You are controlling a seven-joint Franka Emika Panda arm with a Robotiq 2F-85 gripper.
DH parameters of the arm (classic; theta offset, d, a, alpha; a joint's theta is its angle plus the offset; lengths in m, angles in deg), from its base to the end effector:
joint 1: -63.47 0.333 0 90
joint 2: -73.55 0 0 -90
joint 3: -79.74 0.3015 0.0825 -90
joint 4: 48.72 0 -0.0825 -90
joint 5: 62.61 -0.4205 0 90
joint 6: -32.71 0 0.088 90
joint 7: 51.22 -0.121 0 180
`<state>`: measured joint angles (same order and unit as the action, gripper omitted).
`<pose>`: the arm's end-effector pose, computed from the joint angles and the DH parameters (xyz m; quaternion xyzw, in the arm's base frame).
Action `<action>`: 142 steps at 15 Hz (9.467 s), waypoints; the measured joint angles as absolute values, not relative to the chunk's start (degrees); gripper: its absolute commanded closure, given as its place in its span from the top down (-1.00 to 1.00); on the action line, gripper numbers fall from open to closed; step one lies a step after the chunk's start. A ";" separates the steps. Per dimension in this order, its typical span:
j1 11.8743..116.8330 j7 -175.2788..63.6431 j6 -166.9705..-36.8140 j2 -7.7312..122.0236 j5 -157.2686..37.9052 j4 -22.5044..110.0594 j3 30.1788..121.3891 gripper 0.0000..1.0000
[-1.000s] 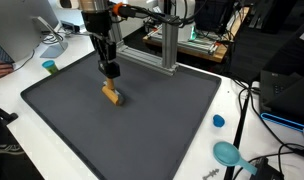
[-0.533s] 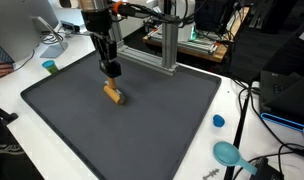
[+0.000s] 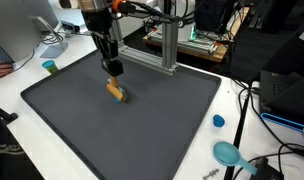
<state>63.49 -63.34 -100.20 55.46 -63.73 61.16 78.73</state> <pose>0.6523 -0.0104 0.2874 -0.9918 0.1198 -0.0425 0.0089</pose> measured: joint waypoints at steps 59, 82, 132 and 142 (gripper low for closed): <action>63.85 -62.45 -103.37 56.49 -65.77 64.72 78.06 -0.07; 64.65 -63.24 -108.23 56.01 -63.18 64.87 78.01 -0.57; 63.53 -63.87 -114.90 49.56 -65.49 59.84 77.83 -0.57; 67.45 -65.44 -110.53 54.03 -61.67 60.78 77.48 -0.57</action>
